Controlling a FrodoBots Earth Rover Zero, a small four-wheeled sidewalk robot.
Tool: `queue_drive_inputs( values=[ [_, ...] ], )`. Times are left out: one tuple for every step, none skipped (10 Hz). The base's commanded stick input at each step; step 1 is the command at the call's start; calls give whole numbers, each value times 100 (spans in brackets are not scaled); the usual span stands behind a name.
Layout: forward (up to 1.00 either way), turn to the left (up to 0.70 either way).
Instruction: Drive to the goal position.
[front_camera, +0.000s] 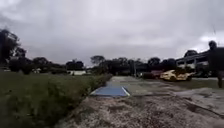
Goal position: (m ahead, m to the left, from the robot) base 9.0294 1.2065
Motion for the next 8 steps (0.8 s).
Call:
queue_drive_inputs(
  values=[
    [50, 0],
    [50, 0],
    [50, 0],
    [50, 0],
    [50, 0],
    [50, 0],
    [50, 0],
    [50, 0]
  ],
)
